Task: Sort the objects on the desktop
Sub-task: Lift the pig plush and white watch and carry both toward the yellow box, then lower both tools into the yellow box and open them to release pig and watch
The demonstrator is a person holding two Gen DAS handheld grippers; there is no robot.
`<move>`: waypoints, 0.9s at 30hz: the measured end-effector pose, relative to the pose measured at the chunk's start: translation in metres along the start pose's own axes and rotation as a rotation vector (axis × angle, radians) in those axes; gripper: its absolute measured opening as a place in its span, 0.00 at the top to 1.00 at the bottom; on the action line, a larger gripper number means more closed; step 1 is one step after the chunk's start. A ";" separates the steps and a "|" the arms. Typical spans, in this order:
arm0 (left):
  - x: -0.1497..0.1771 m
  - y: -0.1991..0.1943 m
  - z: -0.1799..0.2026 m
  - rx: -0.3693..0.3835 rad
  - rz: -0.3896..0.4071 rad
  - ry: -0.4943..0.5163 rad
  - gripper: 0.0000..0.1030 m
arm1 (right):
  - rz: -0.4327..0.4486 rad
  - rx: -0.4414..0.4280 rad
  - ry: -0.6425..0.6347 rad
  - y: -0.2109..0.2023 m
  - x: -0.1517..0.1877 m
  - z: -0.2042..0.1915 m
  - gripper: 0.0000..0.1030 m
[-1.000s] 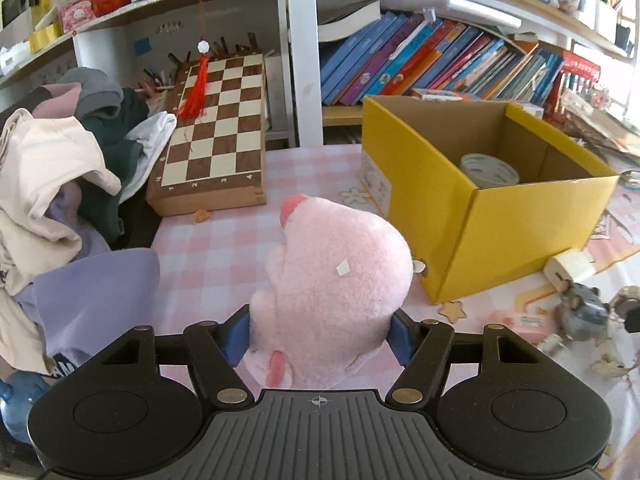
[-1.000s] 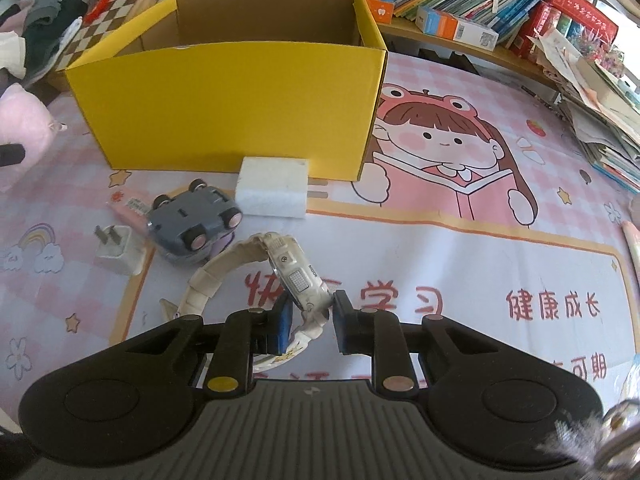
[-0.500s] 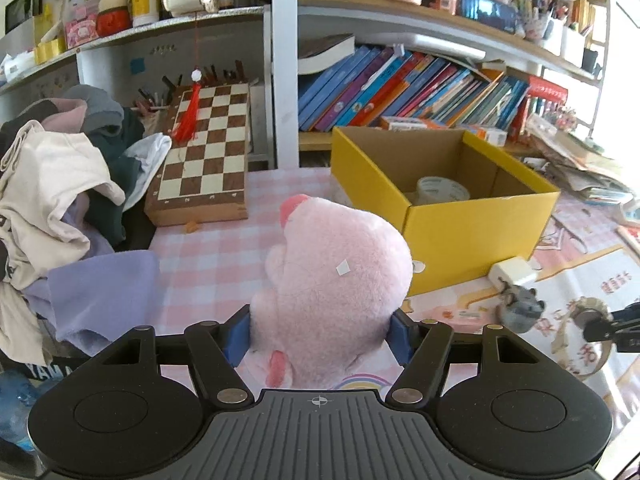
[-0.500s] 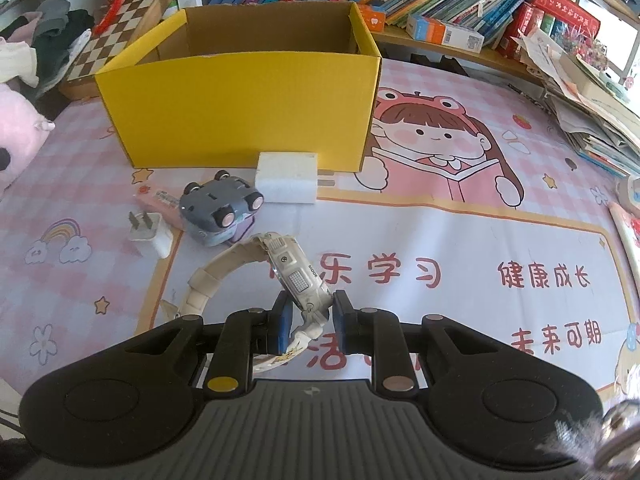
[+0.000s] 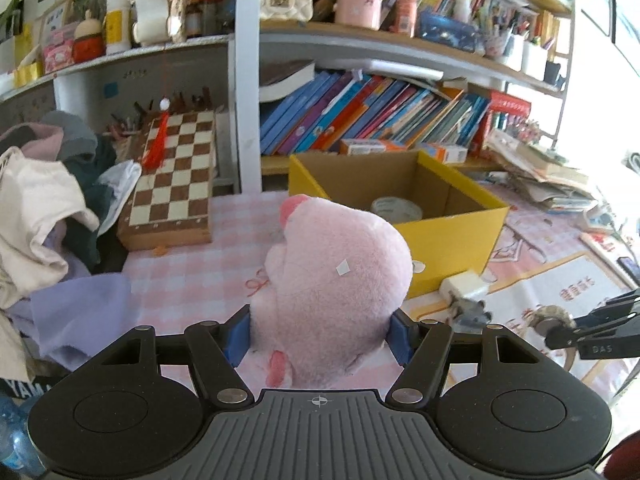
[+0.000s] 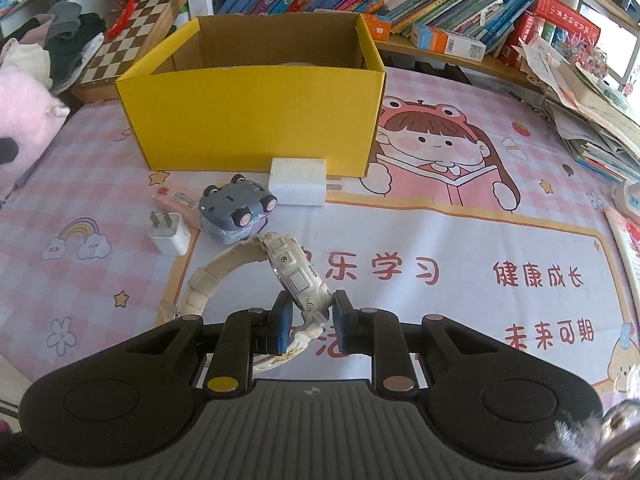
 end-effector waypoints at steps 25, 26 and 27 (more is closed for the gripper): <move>-0.058 0.010 0.045 0.104 0.179 0.050 0.35 | 0.175 -0.057 -0.087 -0.035 -0.070 0.013 0.80; -0.062 0.012 0.045 0.099 0.187 0.052 0.35 | 0.187 -0.057 -0.096 -0.035 -0.076 0.015 0.80; -0.065 0.013 0.045 0.095 0.194 0.054 0.35 | 0.197 -0.057 -0.104 -0.035 -0.082 0.017 0.80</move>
Point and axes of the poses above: each gripper's, at about its wrist camera, not at the fingertips, and y roughly the way its jaws point, z to its right, x to its underside, the point moved 2 cm from there along y, roughly the way its jaws point, and after that the axes turned 9 degrees about x, right-handed, at the moved point
